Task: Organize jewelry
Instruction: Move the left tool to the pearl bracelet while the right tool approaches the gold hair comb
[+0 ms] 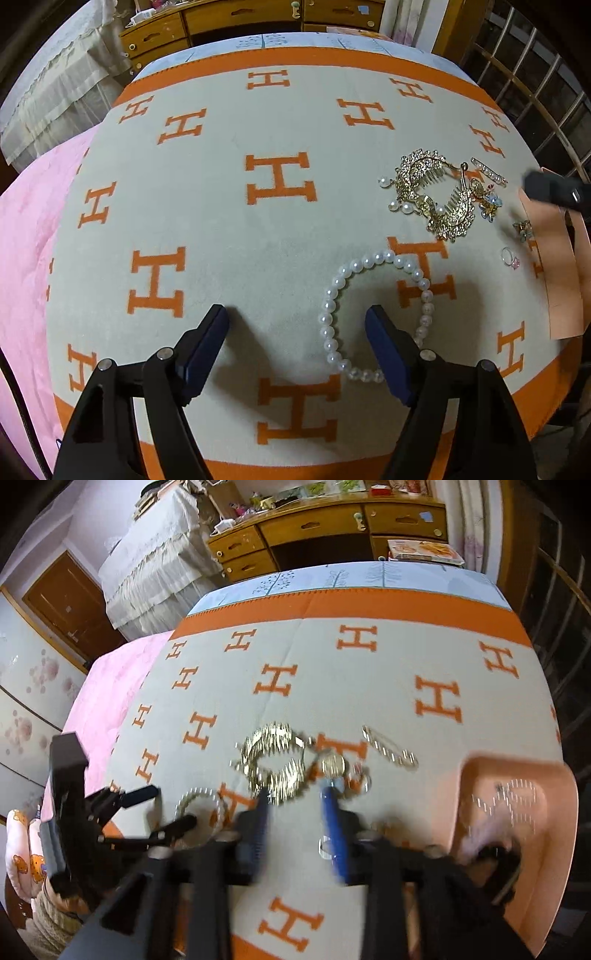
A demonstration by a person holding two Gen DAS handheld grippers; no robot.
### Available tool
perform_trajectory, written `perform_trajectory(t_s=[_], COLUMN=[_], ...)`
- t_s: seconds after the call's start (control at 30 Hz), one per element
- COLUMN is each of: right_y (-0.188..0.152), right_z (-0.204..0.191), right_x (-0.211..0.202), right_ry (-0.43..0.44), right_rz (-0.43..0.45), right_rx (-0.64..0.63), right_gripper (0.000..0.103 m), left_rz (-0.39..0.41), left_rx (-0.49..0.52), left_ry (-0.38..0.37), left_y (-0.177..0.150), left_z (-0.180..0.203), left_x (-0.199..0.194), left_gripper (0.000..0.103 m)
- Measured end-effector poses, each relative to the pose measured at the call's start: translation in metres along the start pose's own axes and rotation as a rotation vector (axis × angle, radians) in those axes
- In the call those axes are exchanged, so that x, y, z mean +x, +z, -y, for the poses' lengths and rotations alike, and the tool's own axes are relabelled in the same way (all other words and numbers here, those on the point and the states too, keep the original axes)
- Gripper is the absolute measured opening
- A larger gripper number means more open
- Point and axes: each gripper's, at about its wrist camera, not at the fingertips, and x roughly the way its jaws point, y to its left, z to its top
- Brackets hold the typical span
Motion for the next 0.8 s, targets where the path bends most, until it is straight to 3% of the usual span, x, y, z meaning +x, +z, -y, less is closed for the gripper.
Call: perform_trajectory(t_s=[0.3, 0.7, 0.8], right_y=[0.032, 0.034, 0.033], right_z=[0.016, 0.005, 0.005], right_x=[0.043, 0.062, 0.066], right_ry=[0.026, 0.003, 0.009], right_rz=[-0.121, -0.169, -0.183], right_rx=[0.091, 0.010, 0.006], right_gripper=[0.043, 0.042, 0.029], left_rz=[-0.002, -0.020, -0.025], left_rx=[0.050, 0.110, 0.120], left_ry=[-0.010, -0.027, -0.029], left_y=[0.010, 0.019, 0.020], left_z=[0.009, 0.013, 0.014], left_x=[0.002, 0.005, 0.006], left_gripper=[0.073, 0.073, 0.073])
